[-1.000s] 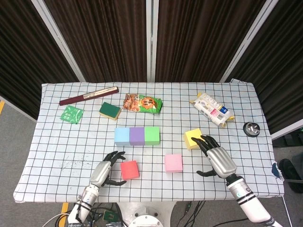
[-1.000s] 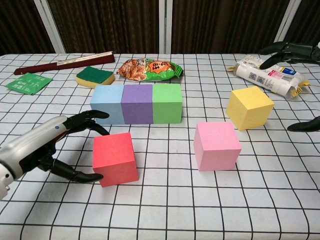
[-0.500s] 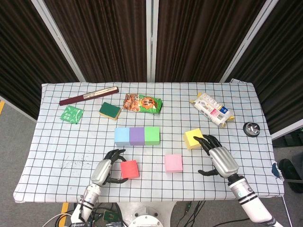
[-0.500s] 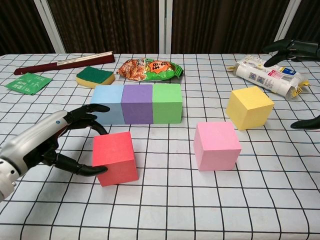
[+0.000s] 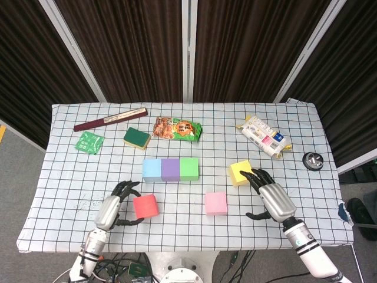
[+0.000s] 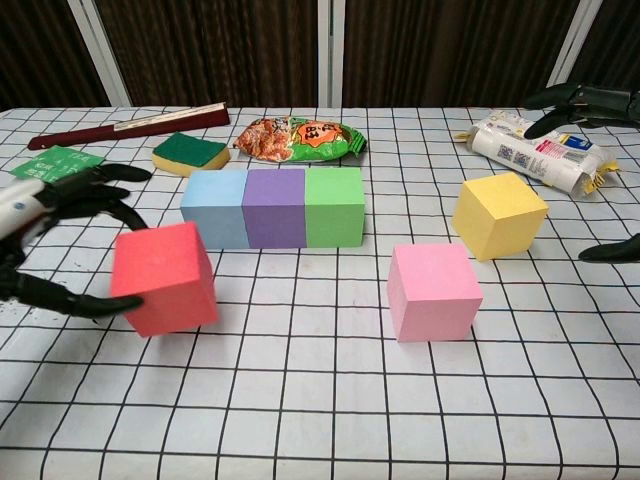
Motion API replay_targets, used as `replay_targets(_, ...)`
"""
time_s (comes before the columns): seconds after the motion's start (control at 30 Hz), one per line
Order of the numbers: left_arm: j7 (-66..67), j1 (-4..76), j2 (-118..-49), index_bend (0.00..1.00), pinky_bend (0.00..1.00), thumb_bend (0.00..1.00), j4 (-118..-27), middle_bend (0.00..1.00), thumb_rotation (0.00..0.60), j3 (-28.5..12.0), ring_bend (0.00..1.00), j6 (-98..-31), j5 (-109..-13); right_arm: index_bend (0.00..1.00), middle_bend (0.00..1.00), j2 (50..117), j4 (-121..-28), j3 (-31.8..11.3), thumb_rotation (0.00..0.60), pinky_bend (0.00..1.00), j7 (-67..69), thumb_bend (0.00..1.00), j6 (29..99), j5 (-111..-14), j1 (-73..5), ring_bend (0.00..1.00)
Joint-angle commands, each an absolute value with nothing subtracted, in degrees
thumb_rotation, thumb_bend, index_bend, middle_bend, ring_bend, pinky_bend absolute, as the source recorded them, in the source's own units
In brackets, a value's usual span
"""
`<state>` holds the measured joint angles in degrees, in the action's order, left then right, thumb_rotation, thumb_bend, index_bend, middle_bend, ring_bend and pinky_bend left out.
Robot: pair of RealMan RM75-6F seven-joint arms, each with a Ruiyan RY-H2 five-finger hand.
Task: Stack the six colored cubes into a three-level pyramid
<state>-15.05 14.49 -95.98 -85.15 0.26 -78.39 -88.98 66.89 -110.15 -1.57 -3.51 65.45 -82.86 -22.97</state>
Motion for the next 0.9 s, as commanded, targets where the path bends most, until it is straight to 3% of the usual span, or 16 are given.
replay_targets(0.03,-18.1,13.5,-91.7,0.14,0.07,0.10,-84.6,0.38,0.600,-1.0,0.10,-81.1,-89.1,0.00,0.13,66.9,-110.3,-1.7,0.600,0.00,-3.7,0.01,65.4,-82.9,-23.1,0.00)
replay_targets(0.27,-23.9,16.5,-83.2,0.14,0.07,0.10,-86.7,0.39,0.600,-5.8,0.10,-79.2,-87.9,0.00,0.14,66.6,-110.9,-2.2,0.600,0.00,-4.6,0.01,64.8,-82.3,-23.5,0.00)
replay_targets(0.5,-33.9,23.5,-76.8,0.14,0.12,0.10,-87.3,0.40,0.600,-8.2,0.10,-69.5,-88.2,0.00,0.14,65.7,-112.2,-3.2,0.600,0.00,-4.6,0.01,65.1,-82.1,-23.8,0.00)
replay_targets(0.9,-43.4,36.6,-80.5,0.14,0.12,0.10,-77.7,0.41,0.600,-9.2,0.10,-59.5,-92.7,0.00,0.15,64.5,-113.5,-3.8,0.600,0.00,-5.9,0.01,64.9,-81.1,-24.0,0.00)
